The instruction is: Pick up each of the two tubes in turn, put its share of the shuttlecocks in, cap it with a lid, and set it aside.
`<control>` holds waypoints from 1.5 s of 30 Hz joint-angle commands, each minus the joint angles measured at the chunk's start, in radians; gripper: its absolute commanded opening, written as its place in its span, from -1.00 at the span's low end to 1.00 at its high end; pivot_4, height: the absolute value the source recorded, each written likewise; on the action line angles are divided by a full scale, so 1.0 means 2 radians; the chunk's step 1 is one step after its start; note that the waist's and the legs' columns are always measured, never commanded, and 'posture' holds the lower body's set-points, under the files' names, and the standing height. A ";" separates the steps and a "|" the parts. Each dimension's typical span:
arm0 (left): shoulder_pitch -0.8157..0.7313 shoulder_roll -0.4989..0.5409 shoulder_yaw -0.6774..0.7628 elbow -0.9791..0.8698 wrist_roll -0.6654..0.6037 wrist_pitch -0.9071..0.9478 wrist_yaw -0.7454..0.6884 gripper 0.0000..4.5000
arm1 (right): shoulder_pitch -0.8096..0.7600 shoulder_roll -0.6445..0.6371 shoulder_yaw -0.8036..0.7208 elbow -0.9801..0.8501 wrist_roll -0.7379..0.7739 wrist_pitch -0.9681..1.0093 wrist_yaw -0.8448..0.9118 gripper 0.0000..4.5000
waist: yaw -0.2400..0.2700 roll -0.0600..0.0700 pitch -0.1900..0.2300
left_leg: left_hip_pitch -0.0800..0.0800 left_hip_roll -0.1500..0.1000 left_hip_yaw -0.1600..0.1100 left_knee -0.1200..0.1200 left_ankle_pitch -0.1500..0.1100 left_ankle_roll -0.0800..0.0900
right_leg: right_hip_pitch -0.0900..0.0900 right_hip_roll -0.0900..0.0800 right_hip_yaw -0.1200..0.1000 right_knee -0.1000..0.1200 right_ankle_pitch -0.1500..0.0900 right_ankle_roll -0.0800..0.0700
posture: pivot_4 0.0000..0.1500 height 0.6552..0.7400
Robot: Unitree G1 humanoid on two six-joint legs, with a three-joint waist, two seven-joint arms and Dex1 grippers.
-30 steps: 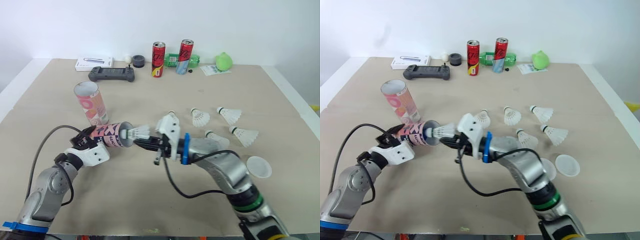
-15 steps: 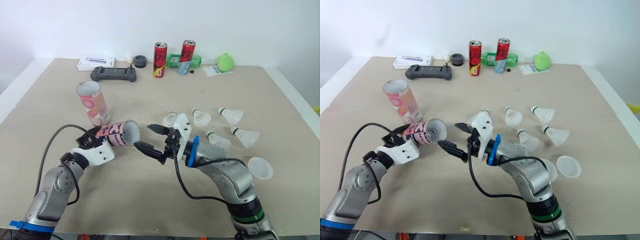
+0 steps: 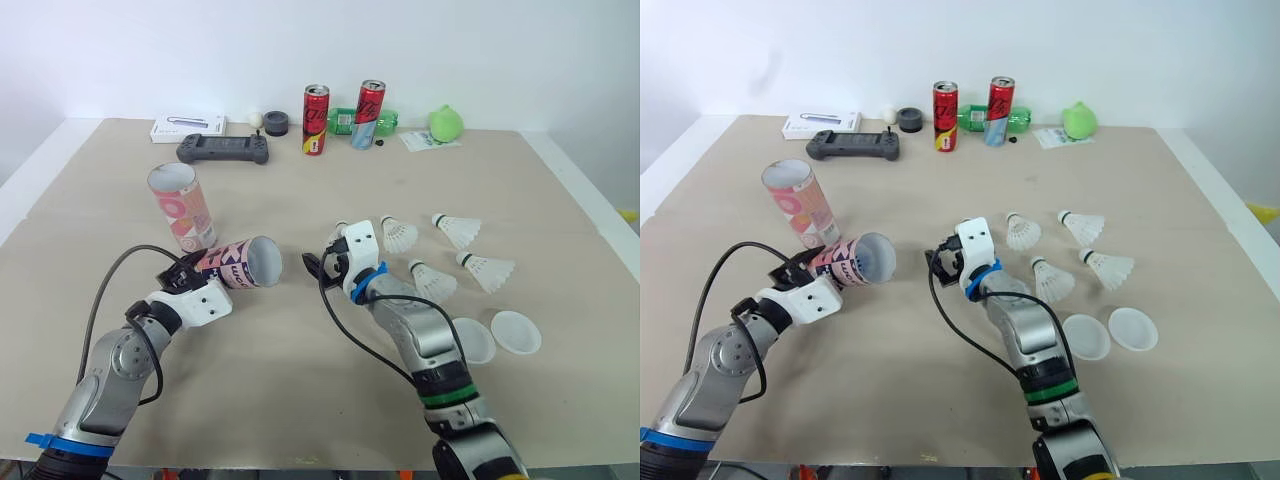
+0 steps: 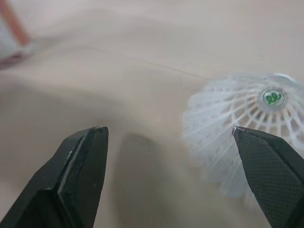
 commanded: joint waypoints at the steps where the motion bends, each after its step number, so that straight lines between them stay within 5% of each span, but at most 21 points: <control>1: -0.003 0.001 0.005 -0.013 -0.004 -0.002 0.006 0.41 | -0.023 0.012 -0.023 0.022 -0.006 -0.029 -0.013 0.99 | 0.000 0.000 0.000 | 0.000 0.000 0.000 0.000 0.000 0.000 | 0.000 0.000 0.000 0.000 0.000 0.000 | 1.00 1.00; 5: -0.003 -0.001 0.004 -0.014 -0.003 -0.001 0.008 0.41 | -0.026 0.020 -0.034 0.037 -0.015 -0.038 -0.029 0.63 | 0.000 0.001 0.000 | 0.000 0.000 0.000 0.000 0.000 0.000 | 0.000 0.000 0.000 0.000 0.000 0.000 | 1.00 1.00; 12: -0.008 -0.002 0.002 -0.010 -0.002 0.000 0.007 0.41 | 0.003 0.007 -0.034 -0.030 0.011 -0.020 0.022 -0.96 | 0.000 0.001 0.001 | 0.000 0.000 0.000 0.000 0.000 0.000 | 0.000 0.000 0.000 0.000 0.000 0.000 | 1.00 1.00; 13: -0.010 -0.002 0.002 -0.009 -0.002 0.002 0.006 0.41 | 0.011 -0.003 -0.028 -0.058 0.022 -0.013 0.048 -0.98 | 0.000 0.002 0.001 | 0.000 0.000 0.000 0.000 0.000 0.000 | 0.000 0.000 0.000 0.000 0.000 0.000 | 1.00 1.00; 20: -0.018 -0.004 -0.004 -0.006 0.000 0.017 0.003 0.41 | 0.037 -0.121 -0.036 -0.231 0.110 0.024 0.213 -0.98 | 0.001 0.004 0.002 | -0.001 0.000 -0.001 0.000 0.000 0.000 | 0.000 0.000 0.000 0.000 0.000 0.000 | 1.00 1.00; 26: -0.022 -0.003 -0.006 -0.001 0.000 0.026 0.001 0.41 | 0.021 -0.191 -0.014 -0.283 0.131 0.049 0.274 -0.98 | 0.000 0.004 0.003 | -0.001 0.000 -0.002 0.000 0.000 0.000 | 0.000 0.001 -0.001 0.000 -0.001 0.001 | 1.00 1.00; 32: -0.030 -0.005 -0.014 0.004 0.000 0.029 0.001 0.41 | 0.012 -0.184 0.071 -0.277 0.056 0.018 0.260 -0.98 | 0.001 0.004 0.003 | -0.001 0.000 -0.003 0.000 0.000 0.001 | 0.000 0.001 -0.001 0.000 -0.002 0.003 | 1.00 1.00; 37: -0.031 -0.008 -0.019 0.003 0.000 0.028 0.001 0.41 | 0.005 -0.129 0.072 -0.280 0.067 0.024 0.236 -0.98 | 0.002 0.004 0.003 | -0.001 0.000 -0.003 0.000 0.000 0.000 | 0.000 0.001 -0.001 0.000 0.000 0.001 | 1.00 1.00; 45: -0.036 -0.006 -0.023 0.010 -0.005 0.023 -0.001 0.41 | 0.110 -0.140 -0.038 -0.370 0.143 0.086 0.195 0.67 | 0.004 0.004 0.003 | -0.001 0.000 -0.004 0.000 0.000 0.000 | 0.000 0.000 -0.003 0.000 -0.001 0.000 | 1.00 1.00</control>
